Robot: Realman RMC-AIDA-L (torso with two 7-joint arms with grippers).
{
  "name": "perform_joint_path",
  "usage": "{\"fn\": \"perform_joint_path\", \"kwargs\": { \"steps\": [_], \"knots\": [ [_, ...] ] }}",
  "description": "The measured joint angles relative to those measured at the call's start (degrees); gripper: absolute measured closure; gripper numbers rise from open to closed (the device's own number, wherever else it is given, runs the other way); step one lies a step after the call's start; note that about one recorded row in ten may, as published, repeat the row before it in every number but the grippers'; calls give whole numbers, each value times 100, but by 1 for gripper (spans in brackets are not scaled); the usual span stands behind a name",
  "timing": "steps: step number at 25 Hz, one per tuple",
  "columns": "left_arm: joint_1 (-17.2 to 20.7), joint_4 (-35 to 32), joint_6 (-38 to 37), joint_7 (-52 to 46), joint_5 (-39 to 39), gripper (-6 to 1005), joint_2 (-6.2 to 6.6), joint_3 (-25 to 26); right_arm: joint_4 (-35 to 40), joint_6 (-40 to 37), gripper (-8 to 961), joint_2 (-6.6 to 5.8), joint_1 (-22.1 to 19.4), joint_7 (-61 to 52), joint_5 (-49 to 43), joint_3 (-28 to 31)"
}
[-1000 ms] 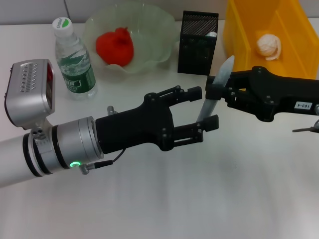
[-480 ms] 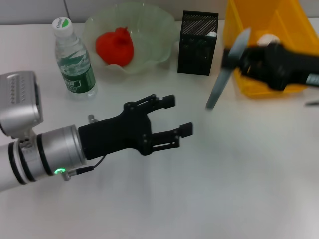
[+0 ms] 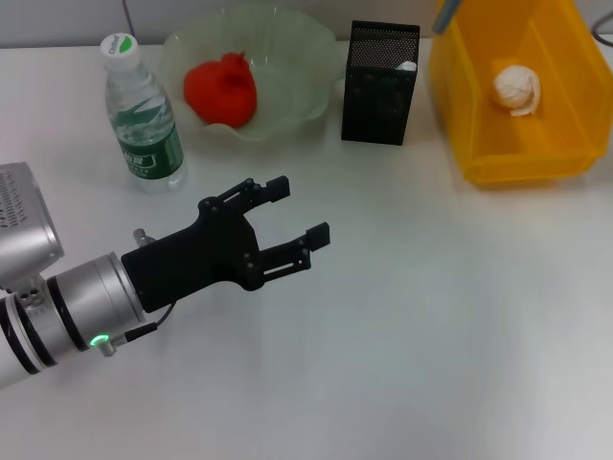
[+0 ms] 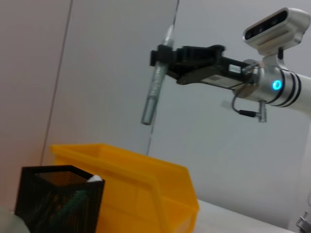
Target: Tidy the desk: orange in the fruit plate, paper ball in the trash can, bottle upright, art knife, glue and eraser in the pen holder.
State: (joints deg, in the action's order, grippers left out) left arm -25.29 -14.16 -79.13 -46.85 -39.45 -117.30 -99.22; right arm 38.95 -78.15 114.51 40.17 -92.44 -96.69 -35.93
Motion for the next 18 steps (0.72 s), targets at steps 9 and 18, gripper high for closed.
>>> {"fn": "perform_joint_path", "kwargs": {
  "steps": [9,18],
  "knots": [
    [12,1,65,156,-21,159,-51,79,-32,1420,778,219,323,31,-22,-890],
    [-10,-1,73,164,-34,159,-54,79,-249,2898,768,454,582,439,3,-1732]
  ]
}}
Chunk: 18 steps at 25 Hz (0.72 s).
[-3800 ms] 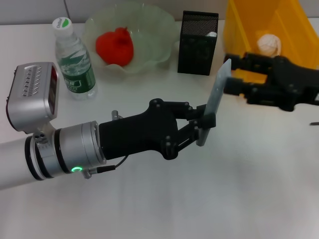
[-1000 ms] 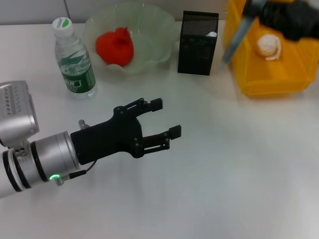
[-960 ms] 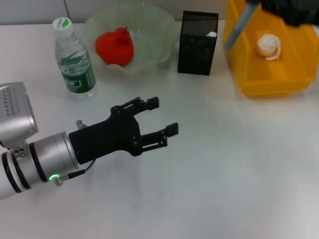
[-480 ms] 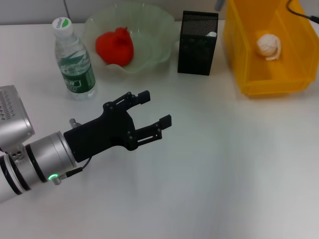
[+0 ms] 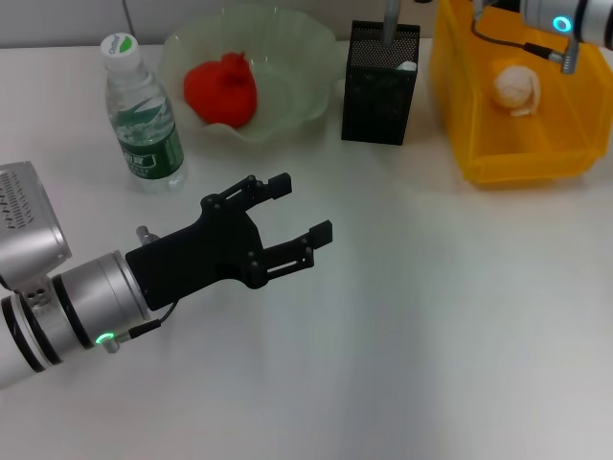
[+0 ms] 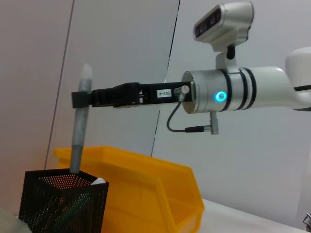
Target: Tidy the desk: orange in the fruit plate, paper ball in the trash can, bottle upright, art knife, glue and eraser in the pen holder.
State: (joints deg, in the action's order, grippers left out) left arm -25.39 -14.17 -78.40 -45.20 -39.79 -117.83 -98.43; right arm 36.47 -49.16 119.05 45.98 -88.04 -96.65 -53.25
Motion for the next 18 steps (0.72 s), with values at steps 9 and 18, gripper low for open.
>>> {"fn": "perform_joint_path", "kwargs": {
  "steps": [9,18],
  "knots": [
    [-18,-27,1,-36,-3,159,32,-6,-237,335,758,21,138,20,6,-56],
    [-21,-51,-19,-134,-3,159,80,-34,-241,338,747,22,85,26,14,-62]
  ]
}}
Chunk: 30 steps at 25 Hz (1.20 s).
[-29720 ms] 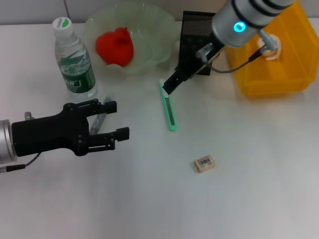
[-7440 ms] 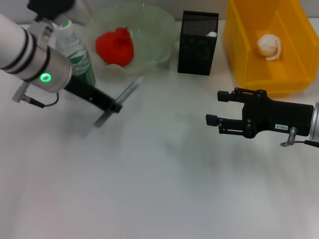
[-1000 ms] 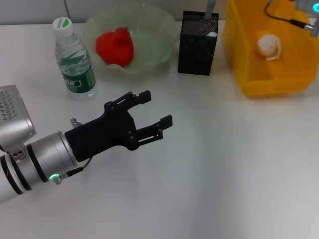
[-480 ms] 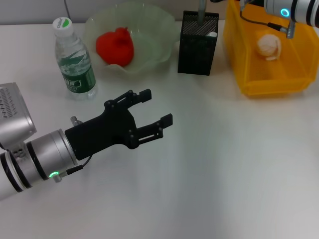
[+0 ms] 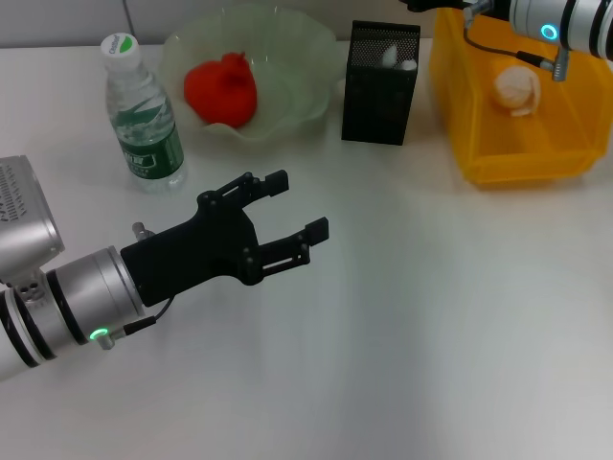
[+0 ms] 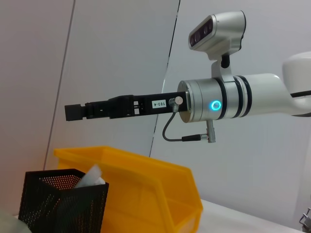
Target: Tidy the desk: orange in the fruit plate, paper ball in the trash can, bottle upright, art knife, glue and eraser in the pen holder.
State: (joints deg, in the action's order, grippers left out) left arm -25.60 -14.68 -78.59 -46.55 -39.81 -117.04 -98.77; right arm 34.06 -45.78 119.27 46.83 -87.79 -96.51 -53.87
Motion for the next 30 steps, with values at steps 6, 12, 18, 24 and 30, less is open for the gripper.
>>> {"fn": "perform_joint_path", "kwargs": {
  "steps": [6,12,18,24,30],
  "knots": [
    [-7,0,-16,-3,0,159,15,-24,18,24,588,8,-8,125,243,56],
    [-10,-5,-155,-8,-58,159,38,-29,282,-1028,359,-9,-488,369,1406,49],
    [-64,-11,-442,-253,-289,159,159,-21,490,-3329,201,-113,-1372,121,2238,89],
    [-139,-18,-798,-730,-694,159,430,9,116,-5034,168,-393,-1927,245,1473,74],
    [-224,-55,-991,-1302,-1105,159,712,55,-212,-5122,168,-417,-1970,769,479,31]
  ]
}}
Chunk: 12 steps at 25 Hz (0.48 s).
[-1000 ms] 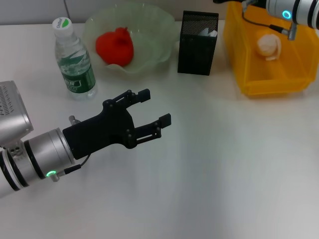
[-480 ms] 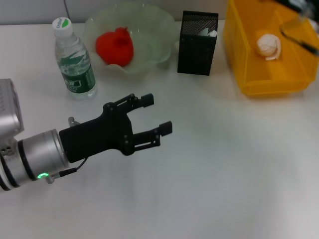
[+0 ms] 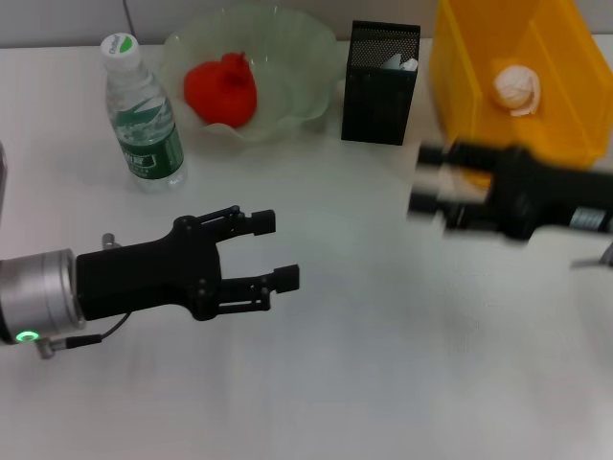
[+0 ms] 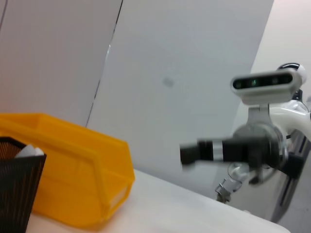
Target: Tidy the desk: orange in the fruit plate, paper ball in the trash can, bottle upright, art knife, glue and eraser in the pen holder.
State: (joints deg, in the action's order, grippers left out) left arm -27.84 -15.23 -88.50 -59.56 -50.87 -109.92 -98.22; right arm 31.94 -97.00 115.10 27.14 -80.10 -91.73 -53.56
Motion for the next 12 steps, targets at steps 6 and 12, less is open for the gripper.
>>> {"fn": "perform_joint_path", "kwargs": {
  "steps": [6,12],
  "knots": [
    [-9,-15,-126,-332,-615,159,78,349,-447,437,168,189,126,782,-932,-1],
    [-21,-22,-144,-496,-1087,159,98,566,-515,550,168,264,134,997,-1064,-10]
  ]
}}
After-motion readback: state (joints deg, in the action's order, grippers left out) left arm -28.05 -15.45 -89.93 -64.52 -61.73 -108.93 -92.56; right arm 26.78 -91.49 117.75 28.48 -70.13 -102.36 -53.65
